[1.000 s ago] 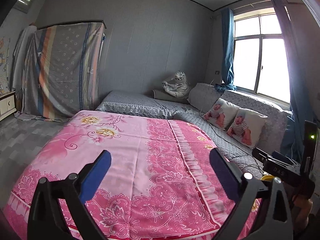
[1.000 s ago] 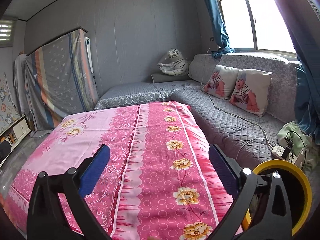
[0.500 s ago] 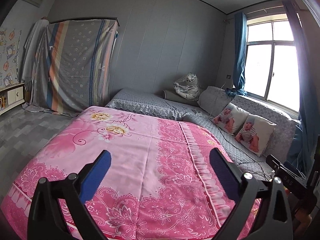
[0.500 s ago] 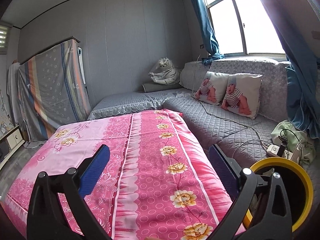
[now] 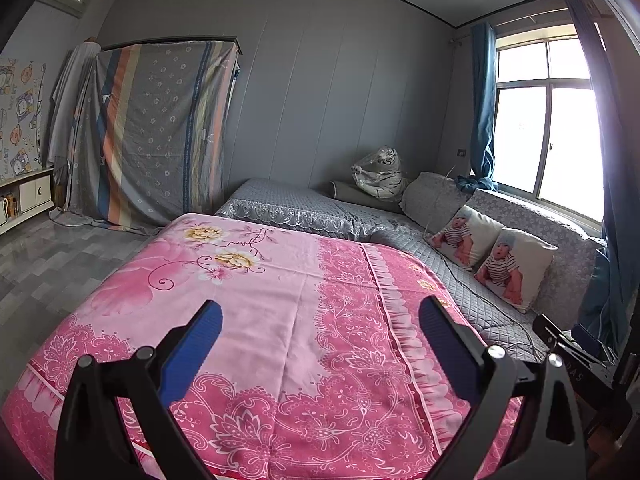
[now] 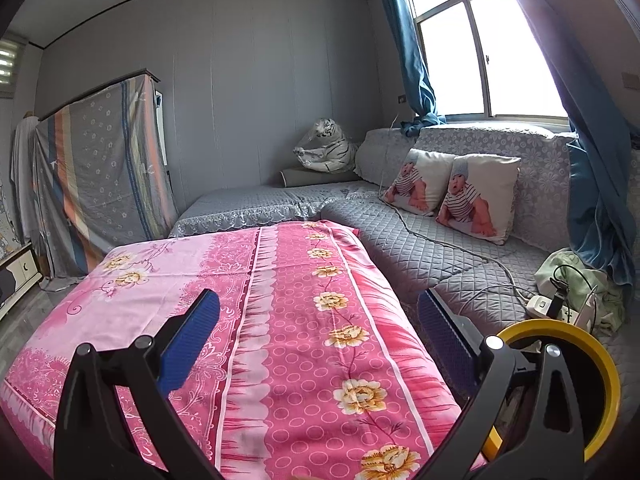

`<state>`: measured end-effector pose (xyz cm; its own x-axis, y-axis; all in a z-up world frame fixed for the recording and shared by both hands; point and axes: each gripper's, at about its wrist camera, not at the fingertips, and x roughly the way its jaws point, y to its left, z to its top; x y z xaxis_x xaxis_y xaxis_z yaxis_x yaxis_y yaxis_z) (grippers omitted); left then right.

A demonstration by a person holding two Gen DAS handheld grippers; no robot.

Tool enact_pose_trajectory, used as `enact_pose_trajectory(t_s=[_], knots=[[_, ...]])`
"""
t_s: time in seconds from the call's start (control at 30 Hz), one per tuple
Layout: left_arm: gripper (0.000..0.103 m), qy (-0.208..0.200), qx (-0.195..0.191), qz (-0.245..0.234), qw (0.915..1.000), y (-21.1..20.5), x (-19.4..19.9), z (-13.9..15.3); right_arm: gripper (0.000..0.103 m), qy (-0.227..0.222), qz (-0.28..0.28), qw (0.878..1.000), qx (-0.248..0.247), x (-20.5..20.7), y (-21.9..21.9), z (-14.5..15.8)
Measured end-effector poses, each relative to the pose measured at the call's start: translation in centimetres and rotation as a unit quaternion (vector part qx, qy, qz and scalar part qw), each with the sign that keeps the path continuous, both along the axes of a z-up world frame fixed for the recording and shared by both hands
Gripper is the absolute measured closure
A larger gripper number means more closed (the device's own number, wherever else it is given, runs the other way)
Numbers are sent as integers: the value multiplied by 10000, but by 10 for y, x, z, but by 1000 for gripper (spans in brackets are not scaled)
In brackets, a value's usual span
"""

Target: Collect trash

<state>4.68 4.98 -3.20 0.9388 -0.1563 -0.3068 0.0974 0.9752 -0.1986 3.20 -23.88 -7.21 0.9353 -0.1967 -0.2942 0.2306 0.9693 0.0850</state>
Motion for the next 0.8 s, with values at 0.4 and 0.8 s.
enact_pose_trajectory(t_s=[0.4, 0.8], knots=[[8, -9, 33, -59, 10000, -1, 2, -3, 8, 119, 33, 9999, 59, 3, -1, -6], [8, -36, -21, -196, 9998, -6, 0, -1, 8, 162, -13, 9998, 101, 4, -3, -7]])
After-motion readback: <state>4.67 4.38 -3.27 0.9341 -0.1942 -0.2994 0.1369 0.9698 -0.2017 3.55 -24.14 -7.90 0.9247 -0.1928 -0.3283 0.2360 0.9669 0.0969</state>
